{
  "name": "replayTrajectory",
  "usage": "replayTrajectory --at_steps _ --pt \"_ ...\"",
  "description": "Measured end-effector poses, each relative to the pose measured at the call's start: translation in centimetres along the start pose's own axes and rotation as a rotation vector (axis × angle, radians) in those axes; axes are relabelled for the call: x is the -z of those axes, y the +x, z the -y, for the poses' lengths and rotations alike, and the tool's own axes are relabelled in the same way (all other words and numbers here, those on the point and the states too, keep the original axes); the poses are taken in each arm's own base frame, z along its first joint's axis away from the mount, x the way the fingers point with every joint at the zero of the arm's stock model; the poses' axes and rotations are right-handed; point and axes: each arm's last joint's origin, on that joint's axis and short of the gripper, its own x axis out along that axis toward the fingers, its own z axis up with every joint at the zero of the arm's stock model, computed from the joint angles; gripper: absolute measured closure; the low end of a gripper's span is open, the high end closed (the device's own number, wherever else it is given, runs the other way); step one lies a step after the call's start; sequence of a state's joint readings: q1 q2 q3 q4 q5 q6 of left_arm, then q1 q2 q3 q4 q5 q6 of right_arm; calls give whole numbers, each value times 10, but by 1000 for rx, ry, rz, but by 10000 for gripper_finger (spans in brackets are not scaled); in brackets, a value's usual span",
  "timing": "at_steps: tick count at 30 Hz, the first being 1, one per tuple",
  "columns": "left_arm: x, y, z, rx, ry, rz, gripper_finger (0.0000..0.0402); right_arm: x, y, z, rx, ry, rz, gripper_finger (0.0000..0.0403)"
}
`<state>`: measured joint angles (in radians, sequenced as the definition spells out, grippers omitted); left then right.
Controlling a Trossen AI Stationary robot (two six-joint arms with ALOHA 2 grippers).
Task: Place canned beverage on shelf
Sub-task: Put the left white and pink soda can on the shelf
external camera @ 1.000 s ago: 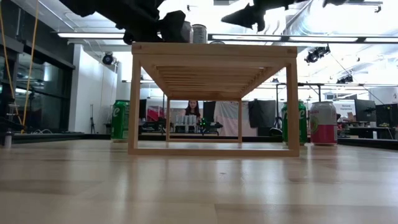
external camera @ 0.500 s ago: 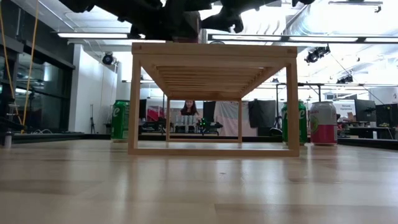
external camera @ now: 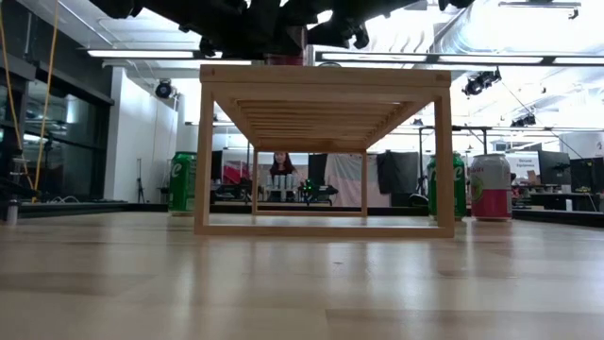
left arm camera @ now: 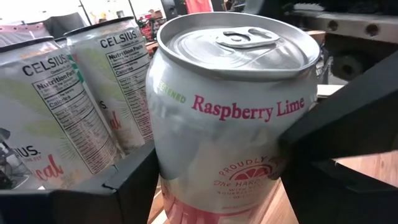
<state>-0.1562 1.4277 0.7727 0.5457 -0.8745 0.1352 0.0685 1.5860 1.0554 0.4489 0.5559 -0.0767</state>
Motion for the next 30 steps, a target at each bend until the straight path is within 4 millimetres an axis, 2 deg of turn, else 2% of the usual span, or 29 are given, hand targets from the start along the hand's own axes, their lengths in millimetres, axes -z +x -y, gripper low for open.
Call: replayTrajectory --at_steps 4,5,9,14,19,24,30 --pt "0 0 0 6 -6 2 128 0 0 0 4 11 4 133" --pt "0 0 0 9 -8 2 128 0 0 0 2 12 4 138" --pt "0 0 0 24 -8 4 125 0 0 -1 2 15 4 138" --pt "0 0 0 13 0 1 102 -1 -1 -2 -1 13 9 138" --pt "2 -1 0 -1 79 -29 79 -1 -2 -3 -1 -5 6 138" --pt "10 -4 2 6 178 -88 76 -2 -4 -1 13 -14 -4 138" --pt "2 -18 -12 17 188 -123 76 -6 -10 3 47 -39 -33 138"
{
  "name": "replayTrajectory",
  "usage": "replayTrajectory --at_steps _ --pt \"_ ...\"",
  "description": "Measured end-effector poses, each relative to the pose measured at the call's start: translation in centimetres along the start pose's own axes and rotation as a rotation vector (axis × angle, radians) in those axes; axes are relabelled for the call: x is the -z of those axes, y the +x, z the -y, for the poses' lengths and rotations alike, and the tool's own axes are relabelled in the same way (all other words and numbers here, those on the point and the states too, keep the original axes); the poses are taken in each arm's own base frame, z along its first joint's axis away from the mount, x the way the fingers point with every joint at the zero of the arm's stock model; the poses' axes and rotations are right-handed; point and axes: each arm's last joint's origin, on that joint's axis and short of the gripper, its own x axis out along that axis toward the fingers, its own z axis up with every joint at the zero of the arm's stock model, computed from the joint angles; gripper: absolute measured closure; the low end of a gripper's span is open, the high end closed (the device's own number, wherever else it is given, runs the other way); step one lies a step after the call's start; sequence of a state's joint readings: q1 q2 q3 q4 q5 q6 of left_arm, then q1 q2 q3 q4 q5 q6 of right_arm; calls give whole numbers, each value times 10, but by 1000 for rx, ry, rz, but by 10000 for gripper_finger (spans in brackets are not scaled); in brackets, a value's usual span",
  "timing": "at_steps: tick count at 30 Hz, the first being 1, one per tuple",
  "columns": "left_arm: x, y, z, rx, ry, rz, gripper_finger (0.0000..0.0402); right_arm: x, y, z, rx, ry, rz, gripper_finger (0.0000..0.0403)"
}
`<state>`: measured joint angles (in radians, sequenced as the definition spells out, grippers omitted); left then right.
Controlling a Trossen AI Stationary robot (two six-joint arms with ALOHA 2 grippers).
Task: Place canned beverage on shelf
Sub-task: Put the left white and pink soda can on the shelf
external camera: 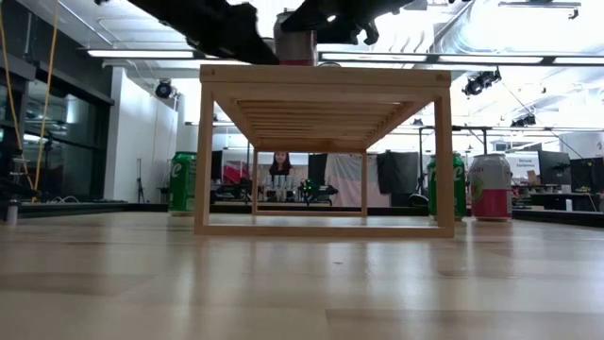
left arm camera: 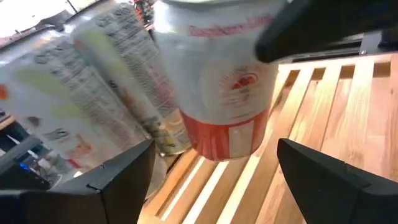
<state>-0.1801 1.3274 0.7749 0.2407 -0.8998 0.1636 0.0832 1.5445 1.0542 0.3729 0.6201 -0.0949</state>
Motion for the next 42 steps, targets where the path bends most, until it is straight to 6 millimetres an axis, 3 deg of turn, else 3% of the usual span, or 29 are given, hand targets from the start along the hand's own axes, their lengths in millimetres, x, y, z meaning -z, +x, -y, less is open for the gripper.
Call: replayTrajectory --at_steps 8,15,23,28,34,39,42 --pt "-11 -44 -46 107 -100 -14 76 -7 -4 9 -157 -41 4 138" --pt "-3 -81 -73 400 -191 62 76 -7 8 35 -638 -19 38 138" --pt "8 -100 -91 522 -224 177 76 -7 20 66 -859 45 82 138" --pt "11 -103 -94 545 -215 202 75 -17 29 71 -996 73 83 138" --pt "11 -103 -94 544 -217 204 78 -21 56 69 -991 72 5 138" --pt "11 -103 -95 543 -219 202 78 -15 81 67 -861 50 -115 138" --pt "13 -103 -94 544 -206 181 78 -17 85 68 -800 24 -140 138"
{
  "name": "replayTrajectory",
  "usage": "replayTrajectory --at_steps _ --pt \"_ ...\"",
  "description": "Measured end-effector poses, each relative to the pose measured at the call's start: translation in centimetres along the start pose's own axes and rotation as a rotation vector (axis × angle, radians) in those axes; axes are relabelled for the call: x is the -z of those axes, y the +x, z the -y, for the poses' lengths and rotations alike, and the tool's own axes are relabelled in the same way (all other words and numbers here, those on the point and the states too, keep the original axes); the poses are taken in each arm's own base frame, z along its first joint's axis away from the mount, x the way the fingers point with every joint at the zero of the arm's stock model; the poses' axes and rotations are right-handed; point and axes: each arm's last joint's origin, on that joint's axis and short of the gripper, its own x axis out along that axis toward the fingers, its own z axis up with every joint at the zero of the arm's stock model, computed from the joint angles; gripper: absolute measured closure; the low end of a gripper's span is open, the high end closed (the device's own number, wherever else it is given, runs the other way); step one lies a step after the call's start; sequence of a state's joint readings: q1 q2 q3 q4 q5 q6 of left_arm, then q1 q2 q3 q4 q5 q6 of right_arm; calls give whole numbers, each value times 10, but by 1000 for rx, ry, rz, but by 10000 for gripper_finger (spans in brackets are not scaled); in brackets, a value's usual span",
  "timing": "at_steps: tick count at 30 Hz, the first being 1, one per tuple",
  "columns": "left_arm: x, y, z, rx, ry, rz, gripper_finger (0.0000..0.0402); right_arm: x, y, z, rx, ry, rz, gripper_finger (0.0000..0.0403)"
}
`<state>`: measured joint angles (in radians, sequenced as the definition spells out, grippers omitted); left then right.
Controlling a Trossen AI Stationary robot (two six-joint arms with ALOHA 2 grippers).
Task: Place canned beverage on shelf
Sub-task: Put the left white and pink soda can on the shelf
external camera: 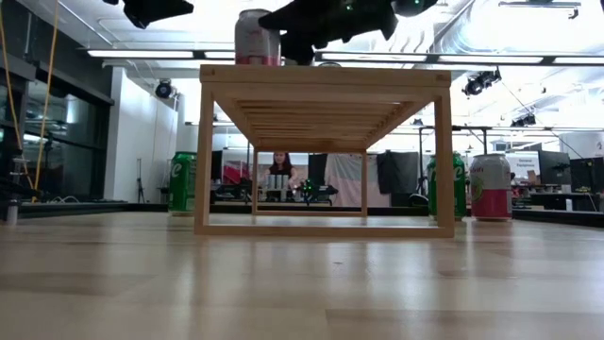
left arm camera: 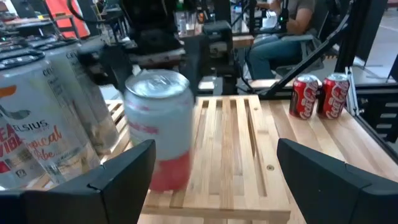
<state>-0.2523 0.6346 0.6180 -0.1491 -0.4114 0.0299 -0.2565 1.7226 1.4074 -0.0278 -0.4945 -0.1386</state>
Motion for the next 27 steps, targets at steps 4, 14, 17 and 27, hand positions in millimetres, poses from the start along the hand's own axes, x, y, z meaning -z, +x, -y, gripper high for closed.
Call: replayTrajectory --at_steps 4,14,17,27 --pt "1 0 0 0 -9 -5 78 0 0 0 25 3 -11 138" --pt "-1 0 -1 -33 -29 6 78 1 2 -1 131 9 -35 109" --pt "-1 0 -1 -43 -29 5 78 1 2 -1 137 12 -41 85" --pt "0 0 -1 -44 -29 5 78 0 -3 -1 191 18 -66 70"
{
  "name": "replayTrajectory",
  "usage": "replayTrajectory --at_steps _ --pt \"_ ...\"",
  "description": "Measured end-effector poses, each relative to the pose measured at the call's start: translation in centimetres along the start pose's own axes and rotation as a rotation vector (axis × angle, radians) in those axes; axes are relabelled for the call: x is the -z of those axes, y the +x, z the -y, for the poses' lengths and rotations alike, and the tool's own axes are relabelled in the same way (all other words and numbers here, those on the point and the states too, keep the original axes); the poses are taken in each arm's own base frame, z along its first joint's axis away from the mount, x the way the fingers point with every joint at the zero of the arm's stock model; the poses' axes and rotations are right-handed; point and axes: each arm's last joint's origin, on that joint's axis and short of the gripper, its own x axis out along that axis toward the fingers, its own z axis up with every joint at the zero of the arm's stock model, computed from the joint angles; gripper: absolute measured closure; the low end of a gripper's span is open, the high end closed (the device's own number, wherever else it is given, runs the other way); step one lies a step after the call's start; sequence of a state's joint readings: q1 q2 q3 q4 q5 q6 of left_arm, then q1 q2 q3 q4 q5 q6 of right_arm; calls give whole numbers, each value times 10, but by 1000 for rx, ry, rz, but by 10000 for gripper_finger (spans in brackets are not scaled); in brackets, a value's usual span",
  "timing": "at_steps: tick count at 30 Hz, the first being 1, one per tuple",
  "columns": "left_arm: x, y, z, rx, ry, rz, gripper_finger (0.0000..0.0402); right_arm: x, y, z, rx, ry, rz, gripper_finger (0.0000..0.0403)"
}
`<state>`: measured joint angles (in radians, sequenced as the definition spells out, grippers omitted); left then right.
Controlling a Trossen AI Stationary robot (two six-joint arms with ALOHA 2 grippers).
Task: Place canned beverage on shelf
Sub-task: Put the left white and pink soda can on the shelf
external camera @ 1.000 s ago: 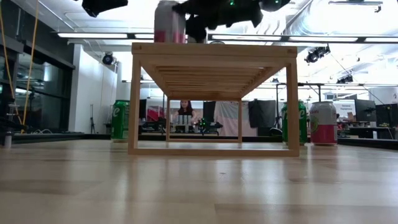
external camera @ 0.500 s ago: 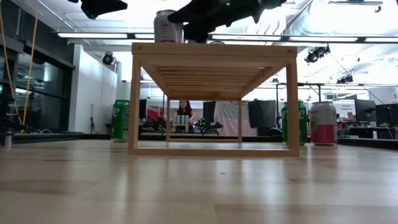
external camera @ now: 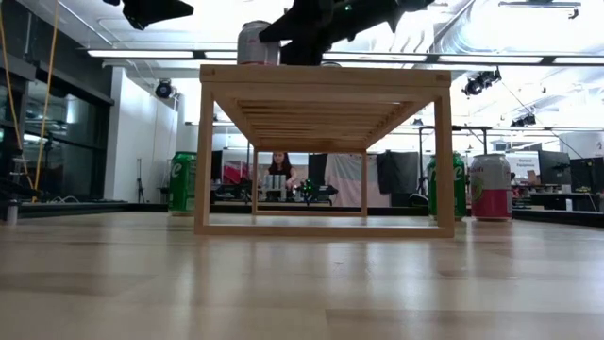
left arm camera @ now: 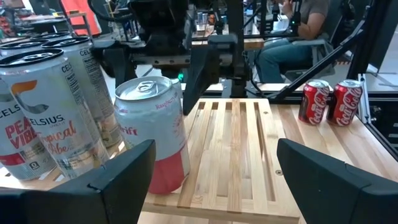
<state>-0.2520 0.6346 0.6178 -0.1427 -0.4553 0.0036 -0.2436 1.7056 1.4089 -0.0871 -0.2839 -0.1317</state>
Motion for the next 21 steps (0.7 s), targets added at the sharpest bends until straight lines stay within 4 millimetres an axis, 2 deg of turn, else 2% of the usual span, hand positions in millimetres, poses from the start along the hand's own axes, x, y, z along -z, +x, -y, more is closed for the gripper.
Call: replayTrajectory --at_steps 5,14,18,21 --pt "0 0 0 -2 2 -4 78 -13 -17 -3 4 11 38 70" --pt "2 1 0 -7 8 -16 78 -24 -46 -16 10 20 0 69" --pt "8 12 2 -81 59 -73 78 -29 -66 -28 81 11 -42 69" --pt "14 25 -2 -200 101 -129 78 -33 -80 -39 132 -1 -69 68"
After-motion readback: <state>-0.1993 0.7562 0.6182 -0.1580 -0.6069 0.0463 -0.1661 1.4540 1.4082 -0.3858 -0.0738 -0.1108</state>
